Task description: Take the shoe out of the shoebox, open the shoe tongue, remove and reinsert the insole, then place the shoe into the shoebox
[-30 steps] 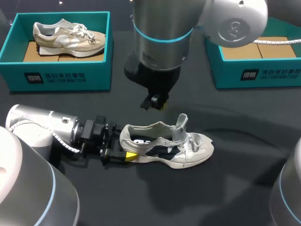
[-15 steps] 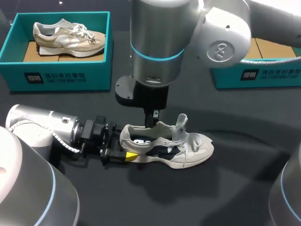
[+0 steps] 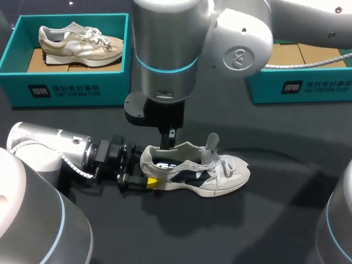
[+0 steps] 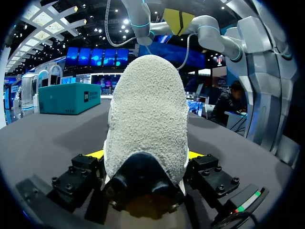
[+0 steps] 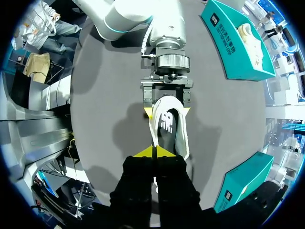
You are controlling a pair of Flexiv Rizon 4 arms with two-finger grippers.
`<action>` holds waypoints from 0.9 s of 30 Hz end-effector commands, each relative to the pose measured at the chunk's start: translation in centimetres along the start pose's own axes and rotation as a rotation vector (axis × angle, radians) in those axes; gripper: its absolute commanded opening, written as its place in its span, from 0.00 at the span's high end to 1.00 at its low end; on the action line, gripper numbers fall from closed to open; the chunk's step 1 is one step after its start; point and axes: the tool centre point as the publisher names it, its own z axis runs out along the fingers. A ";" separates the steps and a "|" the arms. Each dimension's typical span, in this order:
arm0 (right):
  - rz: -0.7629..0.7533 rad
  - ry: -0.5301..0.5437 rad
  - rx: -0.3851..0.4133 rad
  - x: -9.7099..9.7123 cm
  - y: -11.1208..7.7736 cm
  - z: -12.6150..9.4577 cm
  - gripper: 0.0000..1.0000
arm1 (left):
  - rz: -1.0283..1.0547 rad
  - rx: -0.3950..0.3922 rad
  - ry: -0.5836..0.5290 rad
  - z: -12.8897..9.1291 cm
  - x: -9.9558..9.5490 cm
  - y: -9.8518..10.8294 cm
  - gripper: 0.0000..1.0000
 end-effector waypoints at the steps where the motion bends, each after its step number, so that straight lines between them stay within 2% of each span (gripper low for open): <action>1: -0.010 -0.051 0.000 0.2 0.4 2.4 1.00 | 0.000 -0.001 -0.001 0.1 0.0 0.0 1.00; 3: 0.011 -0.085 0.007 -0.3 -0.2 3.5 1.00 | 0.000 -0.001 -0.001 0.1 0.0 0.0 1.00; 14: 0.011 -0.085 0.007 -0.3 -0.2 3.5 1.00 | 0.000 -0.001 -0.001 0.1 0.0 0.0 1.00; 22: -0.025 -0.063 0.012 -2.2 0.8 7.7 1.00 | 0.000 -0.001 -0.001 0.1 0.0 0.0 1.00; 27: -0.036 -0.071 0.015 -2.6 0.8 9.1 1.00 | 0.000 -0.001 -0.001 0.1 0.0 0.0 1.00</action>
